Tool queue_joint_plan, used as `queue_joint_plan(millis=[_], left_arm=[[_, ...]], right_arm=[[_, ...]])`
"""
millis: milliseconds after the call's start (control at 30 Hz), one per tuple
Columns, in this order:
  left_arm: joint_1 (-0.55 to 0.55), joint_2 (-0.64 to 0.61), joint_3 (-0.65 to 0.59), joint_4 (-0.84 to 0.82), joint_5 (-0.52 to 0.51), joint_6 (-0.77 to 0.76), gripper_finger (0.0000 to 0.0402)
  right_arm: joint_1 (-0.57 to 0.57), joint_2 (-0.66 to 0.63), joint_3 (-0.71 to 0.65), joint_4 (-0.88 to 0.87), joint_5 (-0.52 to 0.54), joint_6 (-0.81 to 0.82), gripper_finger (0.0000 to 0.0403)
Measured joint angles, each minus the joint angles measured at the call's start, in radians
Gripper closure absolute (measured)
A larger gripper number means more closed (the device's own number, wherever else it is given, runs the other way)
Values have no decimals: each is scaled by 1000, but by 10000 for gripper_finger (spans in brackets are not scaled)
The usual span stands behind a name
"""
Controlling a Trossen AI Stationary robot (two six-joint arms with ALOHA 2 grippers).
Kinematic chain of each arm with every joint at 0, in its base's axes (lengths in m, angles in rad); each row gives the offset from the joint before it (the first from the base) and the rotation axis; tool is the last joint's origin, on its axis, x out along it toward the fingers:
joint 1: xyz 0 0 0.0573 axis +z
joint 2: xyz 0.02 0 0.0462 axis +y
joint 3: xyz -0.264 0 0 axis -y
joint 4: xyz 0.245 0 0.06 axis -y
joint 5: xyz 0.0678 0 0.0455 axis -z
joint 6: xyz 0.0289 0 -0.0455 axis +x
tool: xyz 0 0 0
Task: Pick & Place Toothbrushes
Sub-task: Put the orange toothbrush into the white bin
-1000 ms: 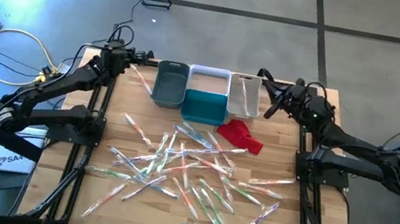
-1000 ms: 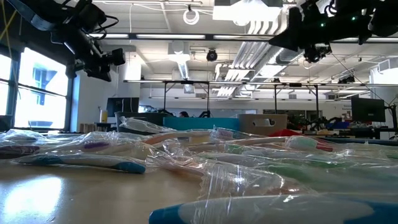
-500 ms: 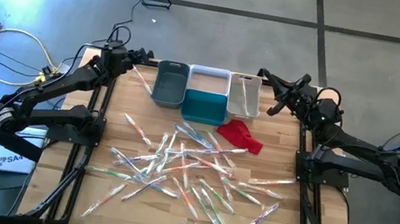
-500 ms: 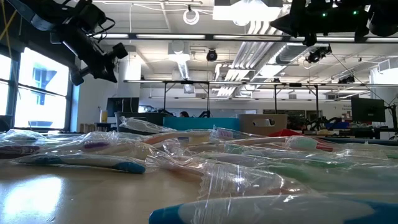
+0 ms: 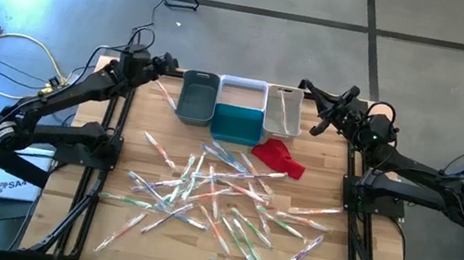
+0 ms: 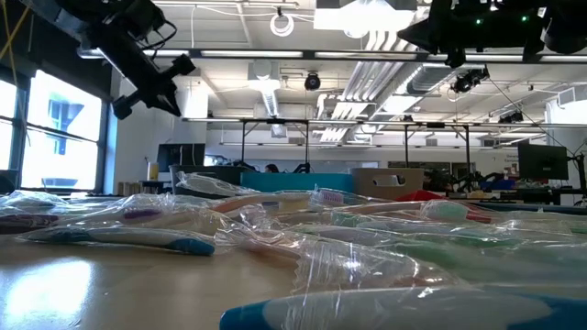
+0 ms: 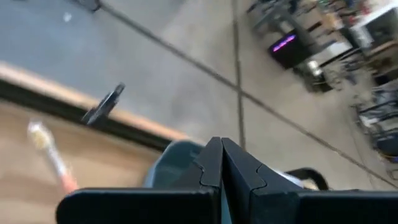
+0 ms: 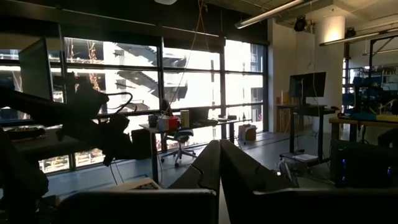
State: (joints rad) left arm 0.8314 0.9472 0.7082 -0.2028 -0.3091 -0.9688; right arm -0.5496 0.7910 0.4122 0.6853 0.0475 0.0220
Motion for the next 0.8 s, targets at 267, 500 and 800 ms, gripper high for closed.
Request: queue_joint_plan(millis=[267,500,800], left_arm=[[-15,179,129,-66,13,-3,402],[80,291,210,-248,62,-65,402],[180,352,214,-333,73,-83,402]], right_arm=[[0,0,0,0,2,9,401],[0,0,0,0,-6,11,401],[0,0,0,-1,-13,11,401]])
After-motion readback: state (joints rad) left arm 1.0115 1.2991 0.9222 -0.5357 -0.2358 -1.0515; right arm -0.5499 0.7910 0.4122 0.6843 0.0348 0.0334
